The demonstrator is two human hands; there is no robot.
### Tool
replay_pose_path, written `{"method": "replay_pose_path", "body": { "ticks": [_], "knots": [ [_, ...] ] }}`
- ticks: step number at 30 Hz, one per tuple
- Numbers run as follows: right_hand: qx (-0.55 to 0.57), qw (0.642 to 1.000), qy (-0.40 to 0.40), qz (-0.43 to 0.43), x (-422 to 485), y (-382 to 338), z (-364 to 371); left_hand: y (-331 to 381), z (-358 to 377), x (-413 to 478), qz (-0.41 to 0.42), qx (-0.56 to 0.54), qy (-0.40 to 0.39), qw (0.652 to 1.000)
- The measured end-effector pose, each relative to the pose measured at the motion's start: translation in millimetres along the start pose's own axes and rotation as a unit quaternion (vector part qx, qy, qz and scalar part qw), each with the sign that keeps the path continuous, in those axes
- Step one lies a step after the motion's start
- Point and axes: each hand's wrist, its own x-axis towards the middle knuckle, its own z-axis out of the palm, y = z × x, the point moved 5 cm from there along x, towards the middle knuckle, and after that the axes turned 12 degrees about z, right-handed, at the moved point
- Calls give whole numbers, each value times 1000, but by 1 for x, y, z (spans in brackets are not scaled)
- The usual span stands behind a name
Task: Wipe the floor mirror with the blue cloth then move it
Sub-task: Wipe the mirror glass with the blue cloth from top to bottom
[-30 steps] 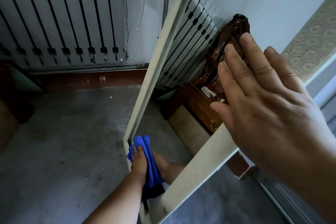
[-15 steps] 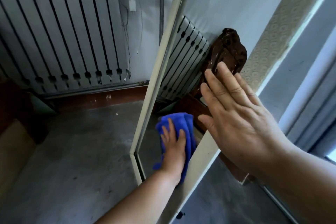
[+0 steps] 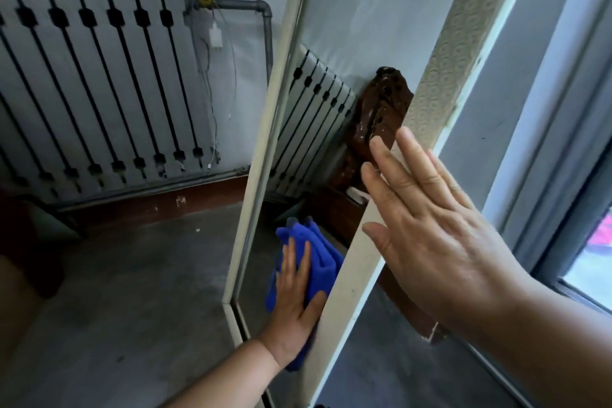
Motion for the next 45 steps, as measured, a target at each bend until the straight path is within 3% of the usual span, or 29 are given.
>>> {"method": "replay_pose_path", "body": {
  "ticks": [4, 10, 14, 22, 24, 27, 29, 31, 36, 41, 45],
  "knots": [
    [-1, 1000, -5, 6, -4, 2, 2, 10, -11, 25, 1, 9, -16, 1000],
    [37, 998, 42, 37, 17, -1, -4, 109, -55, 167, 146, 57, 85, 984],
    [4, 998, 51, 49, 20, 1, -3, 88, -46, 155, 162, 75, 101, 979],
    [-35, 998, -18, 59, -1, 0, 15, -29, 6, 17, -59, -16, 116, 991],
    [-28, 998, -13, 57, -5, 1, 13, -45, 14, -3, -177, -93, 149, 968],
    [-22, 998, -15, 54, -9, 5, 8, -56, 17, -11, -390, -158, 171, 891],
    [-17, 998, -21, 51, -11, 7, 7, -46, 10, 7, -439, -158, 167, 868],
    [-13, 998, -19, 51, -11, 10, 4, -15, -5, 46, -379, -157, 177, 895],
    [-10, 998, -9, 55, -7, 11, 2, 93, -51, 149, -87, -131, 147, 977],
    [18, 998, 33, 57, 0, 14, -9, 159, -71, 200, 125, -135, 151, 971],
    [27, 998, 38, 47, 0, 15, -12, 150, -60, 192, 147, -241, 139, 949]
  ]
}}
